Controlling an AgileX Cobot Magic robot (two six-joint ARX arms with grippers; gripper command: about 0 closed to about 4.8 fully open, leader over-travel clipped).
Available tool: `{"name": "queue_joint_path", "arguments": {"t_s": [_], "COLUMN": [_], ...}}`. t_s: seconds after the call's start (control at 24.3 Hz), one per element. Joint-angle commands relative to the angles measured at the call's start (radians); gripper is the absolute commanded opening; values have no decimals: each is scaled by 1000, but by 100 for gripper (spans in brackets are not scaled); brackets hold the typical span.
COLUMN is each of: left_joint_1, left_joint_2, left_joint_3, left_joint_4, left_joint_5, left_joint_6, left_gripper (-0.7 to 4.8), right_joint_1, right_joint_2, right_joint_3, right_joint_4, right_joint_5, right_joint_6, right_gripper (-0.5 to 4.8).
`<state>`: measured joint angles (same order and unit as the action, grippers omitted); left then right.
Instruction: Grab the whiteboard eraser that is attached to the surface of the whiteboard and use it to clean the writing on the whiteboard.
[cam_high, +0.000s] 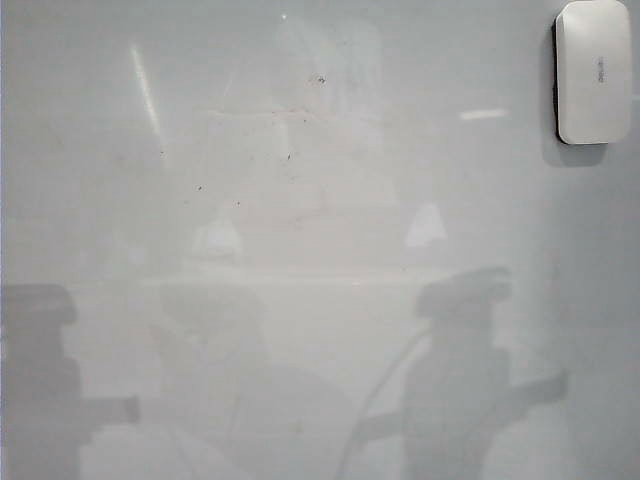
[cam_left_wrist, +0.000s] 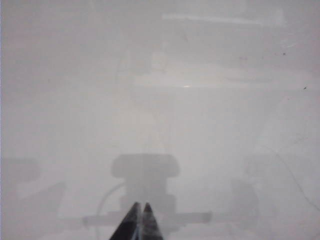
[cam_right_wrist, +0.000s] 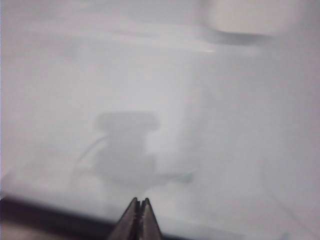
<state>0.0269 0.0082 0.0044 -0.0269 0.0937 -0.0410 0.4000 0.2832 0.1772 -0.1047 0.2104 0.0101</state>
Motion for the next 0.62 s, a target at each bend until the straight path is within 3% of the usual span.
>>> {"name": "queue_joint_path", "arguments": {"t_s": [0.04,0.16,0.29,0.62], "left_joint_1": [-2,-2,-2,-2], "left_joint_2": [2,2,2,-2], "left_joint_3": [3,3,3,3], "left_joint_4": [5,6,6,5], "left_joint_5": [0,-1,-1,0], "left_joint_6": [1,1,0,0], "left_gripper": [-5,-5,-5,-5], "right_joint_1": [-109,-265,-342,-375], "right_joint_2": [-84,-148,-193,-283], "right_joint_3": [-121,-156,-159,-176], "right_joint_4": [217,232,230,166], "right_joint_5": [-29,-143,-142,-166], "right_joint_6": [23,42,42,39], "right_gripper": [-1,-1,-1,-1]}}
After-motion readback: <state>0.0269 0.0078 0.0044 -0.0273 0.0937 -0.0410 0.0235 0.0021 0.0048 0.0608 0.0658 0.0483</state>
